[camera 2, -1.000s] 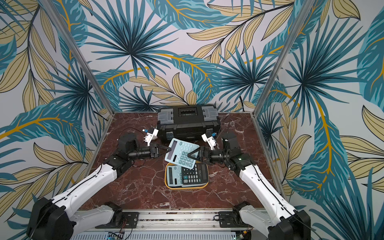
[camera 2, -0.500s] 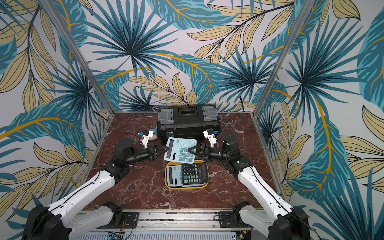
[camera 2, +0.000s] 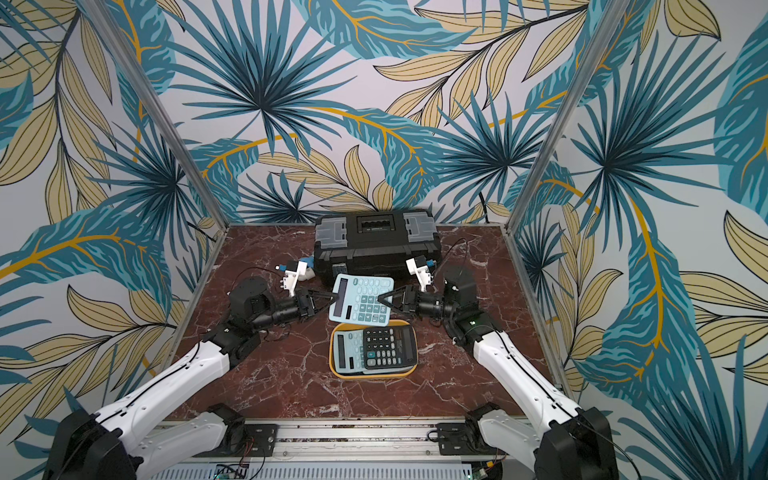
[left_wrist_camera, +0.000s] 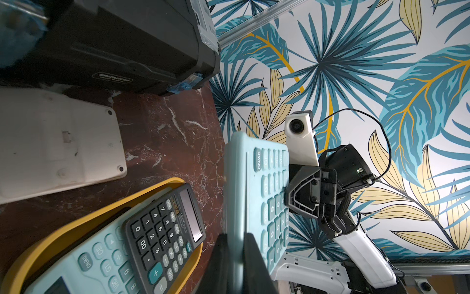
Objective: Put the calculator in the storage box
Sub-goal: Pick up the calculator at the center of the board.
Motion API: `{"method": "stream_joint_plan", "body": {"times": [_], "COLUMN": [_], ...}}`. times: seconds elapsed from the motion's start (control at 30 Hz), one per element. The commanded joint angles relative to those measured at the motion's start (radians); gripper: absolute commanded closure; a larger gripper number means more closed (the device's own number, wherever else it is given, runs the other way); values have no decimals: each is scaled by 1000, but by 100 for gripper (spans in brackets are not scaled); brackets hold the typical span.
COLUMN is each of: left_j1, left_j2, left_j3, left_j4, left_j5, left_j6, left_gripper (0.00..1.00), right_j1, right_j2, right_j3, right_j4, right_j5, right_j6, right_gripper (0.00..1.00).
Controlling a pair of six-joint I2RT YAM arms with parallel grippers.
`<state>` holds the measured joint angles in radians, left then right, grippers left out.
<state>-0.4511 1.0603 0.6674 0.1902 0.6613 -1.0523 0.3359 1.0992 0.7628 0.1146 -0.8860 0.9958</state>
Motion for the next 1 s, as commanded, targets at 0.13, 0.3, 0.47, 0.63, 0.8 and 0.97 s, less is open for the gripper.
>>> {"method": "stream_joint_plan", "body": {"times": [0.13,0.3,0.47,0.63,0.8,0.97], "left_j1": [-6,-7,-6,-7,-5,-5], "left_j2": [-11,-10,-23,-80,-124,-125], "left_j3": [-13,-4,26,52,57,53], "left_j4": [23,7,-87,-272,-407,-428], "left_j5": [-13,-17,-41,-169,-299,-320], "left_j6": [9,19,74,177,248,269], "left_gripper": [100,79,24,0,0,0], "right_j1": [4,5,5,5,6,10], "right_j2": [7,6,11,33,86,134], "right_j3": [-16,-13,-8,-11,-29,-46], "right_j4": [30,14,-7,-37,-56,-72], "right_j5": [-18,-19,-22,-33,-58,-62], "right_j6": [1,-7,-15,-32,-51,-84], "right_gripper": [95,99,100,100,100,100]}}
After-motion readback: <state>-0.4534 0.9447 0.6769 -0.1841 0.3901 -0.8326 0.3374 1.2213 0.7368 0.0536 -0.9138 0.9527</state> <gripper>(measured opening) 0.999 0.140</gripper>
